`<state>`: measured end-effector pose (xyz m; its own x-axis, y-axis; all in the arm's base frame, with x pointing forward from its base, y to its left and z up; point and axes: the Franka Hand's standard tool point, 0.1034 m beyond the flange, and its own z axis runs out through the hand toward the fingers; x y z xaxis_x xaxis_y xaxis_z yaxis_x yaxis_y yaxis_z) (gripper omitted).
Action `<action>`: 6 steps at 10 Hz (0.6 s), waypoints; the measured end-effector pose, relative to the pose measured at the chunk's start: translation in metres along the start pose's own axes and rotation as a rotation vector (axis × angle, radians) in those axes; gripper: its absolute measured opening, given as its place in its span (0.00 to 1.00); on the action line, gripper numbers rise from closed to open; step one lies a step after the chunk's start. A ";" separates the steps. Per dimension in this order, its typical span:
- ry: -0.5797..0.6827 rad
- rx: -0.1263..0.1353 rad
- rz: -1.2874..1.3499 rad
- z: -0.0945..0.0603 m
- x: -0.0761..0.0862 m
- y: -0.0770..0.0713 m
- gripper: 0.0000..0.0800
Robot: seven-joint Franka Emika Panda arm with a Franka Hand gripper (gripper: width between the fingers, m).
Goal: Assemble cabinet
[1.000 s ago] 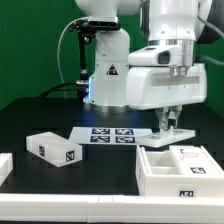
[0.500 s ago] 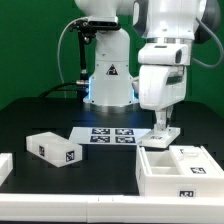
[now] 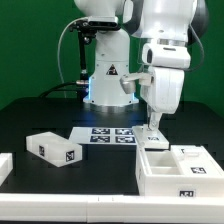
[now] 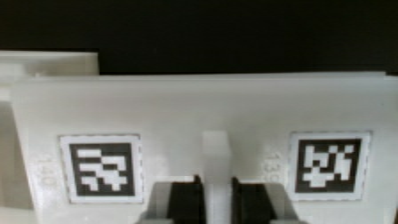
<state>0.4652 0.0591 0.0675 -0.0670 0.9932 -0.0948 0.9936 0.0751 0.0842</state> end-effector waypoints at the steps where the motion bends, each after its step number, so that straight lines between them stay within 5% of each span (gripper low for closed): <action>1: -0.001 0.001 0.012 0.000 0.000 0.000 0.08; 6: -0.009 0.025 0.126 0.003 0.006 -0.004 0.08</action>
Offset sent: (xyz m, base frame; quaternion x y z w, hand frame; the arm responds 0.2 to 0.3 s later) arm 0.0044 0.0127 -0.0007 0.0214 -0.0347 0.0716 0.9966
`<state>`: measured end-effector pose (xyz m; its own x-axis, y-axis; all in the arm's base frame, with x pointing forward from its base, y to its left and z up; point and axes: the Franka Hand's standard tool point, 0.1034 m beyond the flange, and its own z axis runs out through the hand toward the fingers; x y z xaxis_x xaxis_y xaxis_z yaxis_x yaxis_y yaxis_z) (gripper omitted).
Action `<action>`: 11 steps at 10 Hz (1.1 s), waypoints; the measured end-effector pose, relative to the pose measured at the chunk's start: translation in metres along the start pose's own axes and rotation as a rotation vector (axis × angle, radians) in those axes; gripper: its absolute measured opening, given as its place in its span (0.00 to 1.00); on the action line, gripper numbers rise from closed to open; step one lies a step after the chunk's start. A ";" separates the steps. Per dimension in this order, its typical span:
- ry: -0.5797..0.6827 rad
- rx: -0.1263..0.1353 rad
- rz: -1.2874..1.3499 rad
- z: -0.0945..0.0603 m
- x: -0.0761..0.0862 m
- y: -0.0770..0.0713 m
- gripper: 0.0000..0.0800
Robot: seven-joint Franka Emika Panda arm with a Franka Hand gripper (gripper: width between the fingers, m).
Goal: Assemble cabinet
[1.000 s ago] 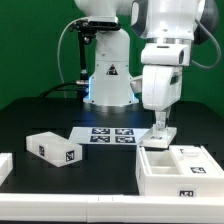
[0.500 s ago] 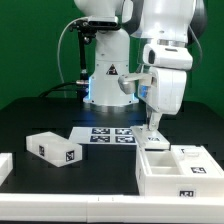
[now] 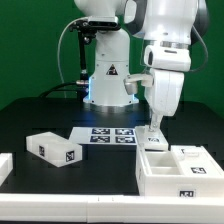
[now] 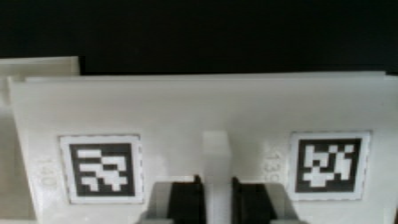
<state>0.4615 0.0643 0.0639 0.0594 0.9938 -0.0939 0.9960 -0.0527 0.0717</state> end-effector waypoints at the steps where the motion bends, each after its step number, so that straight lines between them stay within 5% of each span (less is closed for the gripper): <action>1: -0.005 0.006 0.014 0.001 0.000 0.002 0.08; 6: -0.031 0.059 0.017 0.002 -0.003 0.007 0.08; 11: -0.021 0.048 0.021 -0.007 -0.005 0.009 0.08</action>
Offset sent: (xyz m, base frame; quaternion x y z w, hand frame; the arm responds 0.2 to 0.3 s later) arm 0.0226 0.0072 0.0038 0.0029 -0.0032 -0.0180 0.9998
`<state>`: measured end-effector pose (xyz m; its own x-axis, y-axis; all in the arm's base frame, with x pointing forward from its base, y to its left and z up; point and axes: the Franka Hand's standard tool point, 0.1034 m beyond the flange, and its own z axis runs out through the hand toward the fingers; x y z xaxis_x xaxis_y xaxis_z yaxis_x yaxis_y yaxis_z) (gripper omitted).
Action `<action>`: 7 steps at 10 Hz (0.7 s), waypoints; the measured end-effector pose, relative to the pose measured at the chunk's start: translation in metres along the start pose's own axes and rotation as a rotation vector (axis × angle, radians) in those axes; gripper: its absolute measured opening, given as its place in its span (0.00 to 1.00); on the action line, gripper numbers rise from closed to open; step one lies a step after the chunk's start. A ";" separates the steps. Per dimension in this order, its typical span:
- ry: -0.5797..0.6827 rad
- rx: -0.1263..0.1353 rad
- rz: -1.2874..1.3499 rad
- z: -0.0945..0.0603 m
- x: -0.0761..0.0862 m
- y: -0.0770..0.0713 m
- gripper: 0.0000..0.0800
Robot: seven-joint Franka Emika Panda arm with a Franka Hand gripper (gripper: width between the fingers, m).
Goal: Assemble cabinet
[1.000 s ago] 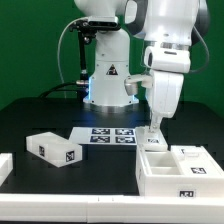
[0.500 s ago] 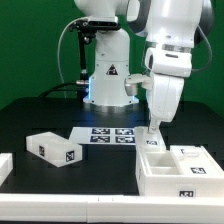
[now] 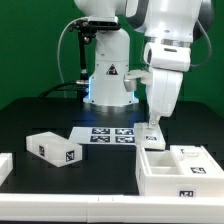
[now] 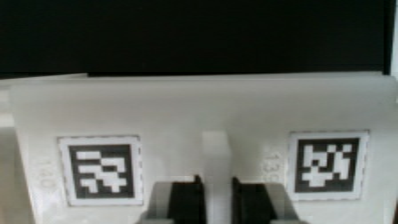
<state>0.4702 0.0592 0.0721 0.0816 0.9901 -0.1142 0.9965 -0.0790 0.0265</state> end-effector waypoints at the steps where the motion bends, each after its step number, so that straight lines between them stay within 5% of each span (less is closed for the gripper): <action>1: -0.003 0.007 -0.002 0.001 -0.003 0.000 0.08; 7: -0.008 0.025 -0.008 0.000 0.000 0.001 0.08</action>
Offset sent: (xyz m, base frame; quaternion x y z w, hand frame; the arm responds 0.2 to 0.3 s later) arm 0.0089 0.0129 0.0032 0.0168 0.0222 -0.0153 0.9995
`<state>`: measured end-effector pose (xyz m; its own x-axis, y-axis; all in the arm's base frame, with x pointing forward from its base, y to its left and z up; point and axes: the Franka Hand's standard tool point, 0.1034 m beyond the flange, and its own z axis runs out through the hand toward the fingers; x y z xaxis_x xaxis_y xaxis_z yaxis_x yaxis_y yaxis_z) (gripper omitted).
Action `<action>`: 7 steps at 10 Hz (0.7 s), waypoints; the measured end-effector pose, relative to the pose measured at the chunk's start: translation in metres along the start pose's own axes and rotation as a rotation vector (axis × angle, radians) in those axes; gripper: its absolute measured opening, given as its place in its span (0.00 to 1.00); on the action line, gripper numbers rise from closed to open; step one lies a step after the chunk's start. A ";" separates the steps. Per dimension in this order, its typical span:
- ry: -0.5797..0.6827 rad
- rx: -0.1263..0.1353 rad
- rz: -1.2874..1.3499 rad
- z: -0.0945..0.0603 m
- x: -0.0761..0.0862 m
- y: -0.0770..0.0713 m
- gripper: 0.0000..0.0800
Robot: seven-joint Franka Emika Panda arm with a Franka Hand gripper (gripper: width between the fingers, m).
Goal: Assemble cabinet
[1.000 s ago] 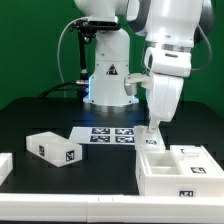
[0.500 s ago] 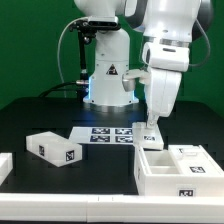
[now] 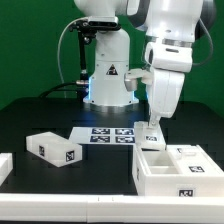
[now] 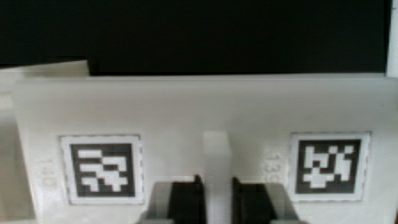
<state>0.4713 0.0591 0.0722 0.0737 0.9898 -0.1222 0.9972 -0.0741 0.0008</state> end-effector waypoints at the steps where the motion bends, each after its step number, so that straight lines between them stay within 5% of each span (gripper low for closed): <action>1: -0.001 0.001 0.000 0.001 0.000 0.000 0.08; 7: -0.009 0.018 0.024 0.007 -0.010 0.000 0.08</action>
Offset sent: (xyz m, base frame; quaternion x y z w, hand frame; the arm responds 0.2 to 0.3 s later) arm 0.0121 -0.0006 -0.0036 0.0214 0.0246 -0.0029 0.9995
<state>0.4702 0.0482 0.0669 0.0970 0.9866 -0.1309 0.9949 -0.0997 -0.0145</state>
